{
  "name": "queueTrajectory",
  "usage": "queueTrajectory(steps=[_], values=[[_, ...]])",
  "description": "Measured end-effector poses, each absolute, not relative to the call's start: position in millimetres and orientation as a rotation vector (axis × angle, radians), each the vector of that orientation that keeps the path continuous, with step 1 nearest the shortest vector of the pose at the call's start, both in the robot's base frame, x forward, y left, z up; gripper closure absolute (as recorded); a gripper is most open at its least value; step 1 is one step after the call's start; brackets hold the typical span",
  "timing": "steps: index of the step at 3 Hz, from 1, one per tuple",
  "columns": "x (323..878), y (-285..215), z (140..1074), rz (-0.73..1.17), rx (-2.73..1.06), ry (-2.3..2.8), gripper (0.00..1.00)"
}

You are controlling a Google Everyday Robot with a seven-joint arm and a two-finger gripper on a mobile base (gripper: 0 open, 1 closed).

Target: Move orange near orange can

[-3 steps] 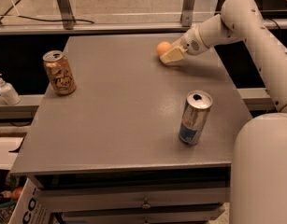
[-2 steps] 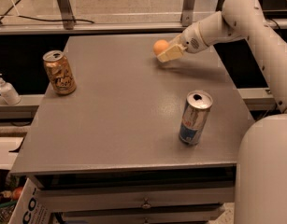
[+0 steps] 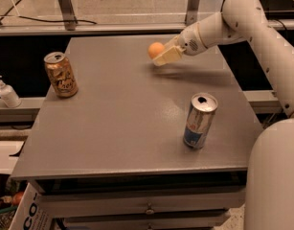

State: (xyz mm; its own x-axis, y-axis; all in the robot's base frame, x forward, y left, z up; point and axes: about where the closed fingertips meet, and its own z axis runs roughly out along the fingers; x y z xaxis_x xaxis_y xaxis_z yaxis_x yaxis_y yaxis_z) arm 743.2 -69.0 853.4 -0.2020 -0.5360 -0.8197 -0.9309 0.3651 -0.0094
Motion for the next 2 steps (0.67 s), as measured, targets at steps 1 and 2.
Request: queueTrajectory(steps=[1, 2], values=[[727, -47, 848, 0.707, -1.321, 1.844, 1.0], [704, -14, 843, 0.776, -1.388, 1.818, 1.0]])
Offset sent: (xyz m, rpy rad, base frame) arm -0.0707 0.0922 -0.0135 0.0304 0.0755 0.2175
